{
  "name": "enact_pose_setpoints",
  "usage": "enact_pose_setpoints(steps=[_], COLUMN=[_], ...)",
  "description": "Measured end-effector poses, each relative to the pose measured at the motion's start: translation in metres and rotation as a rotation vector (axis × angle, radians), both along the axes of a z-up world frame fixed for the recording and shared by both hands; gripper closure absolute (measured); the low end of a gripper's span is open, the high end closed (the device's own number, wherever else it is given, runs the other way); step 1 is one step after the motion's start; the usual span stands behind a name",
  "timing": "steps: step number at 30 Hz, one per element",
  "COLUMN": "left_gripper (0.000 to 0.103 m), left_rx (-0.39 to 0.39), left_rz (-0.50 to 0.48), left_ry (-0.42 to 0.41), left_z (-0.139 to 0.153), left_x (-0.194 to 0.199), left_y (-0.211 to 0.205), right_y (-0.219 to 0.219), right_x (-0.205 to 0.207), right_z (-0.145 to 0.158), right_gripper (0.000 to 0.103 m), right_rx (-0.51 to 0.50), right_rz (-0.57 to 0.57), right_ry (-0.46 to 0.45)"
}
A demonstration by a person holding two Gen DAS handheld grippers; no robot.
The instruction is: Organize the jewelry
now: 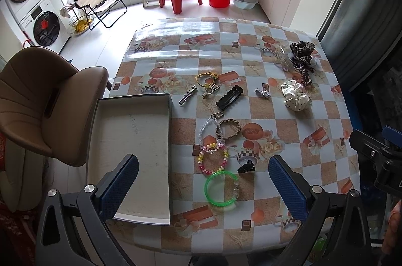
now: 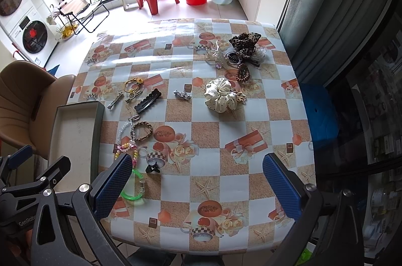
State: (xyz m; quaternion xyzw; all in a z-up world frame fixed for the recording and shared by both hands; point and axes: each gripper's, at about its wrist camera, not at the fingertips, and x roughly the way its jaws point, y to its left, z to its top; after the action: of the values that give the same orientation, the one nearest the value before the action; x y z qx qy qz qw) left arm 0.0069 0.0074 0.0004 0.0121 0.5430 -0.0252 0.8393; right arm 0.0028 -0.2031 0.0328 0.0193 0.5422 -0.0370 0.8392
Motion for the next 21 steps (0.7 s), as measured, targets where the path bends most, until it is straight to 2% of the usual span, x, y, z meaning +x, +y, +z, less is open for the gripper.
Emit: enact_pose_setpoints(steps=[21], left_gripper=[0.0], left_rx=[0.005], left_rz=[0.0], left_ry=[0.003], left_z=[-0.0009], left_x=[0.0011], left_y=[0.0001], right_y=[0.0], right_x=[0.001], right_z=[-0.0005], right_gripper=[0.0], right_rx=[0.0], right_rz=[-0.001], right_ry=[0.003])
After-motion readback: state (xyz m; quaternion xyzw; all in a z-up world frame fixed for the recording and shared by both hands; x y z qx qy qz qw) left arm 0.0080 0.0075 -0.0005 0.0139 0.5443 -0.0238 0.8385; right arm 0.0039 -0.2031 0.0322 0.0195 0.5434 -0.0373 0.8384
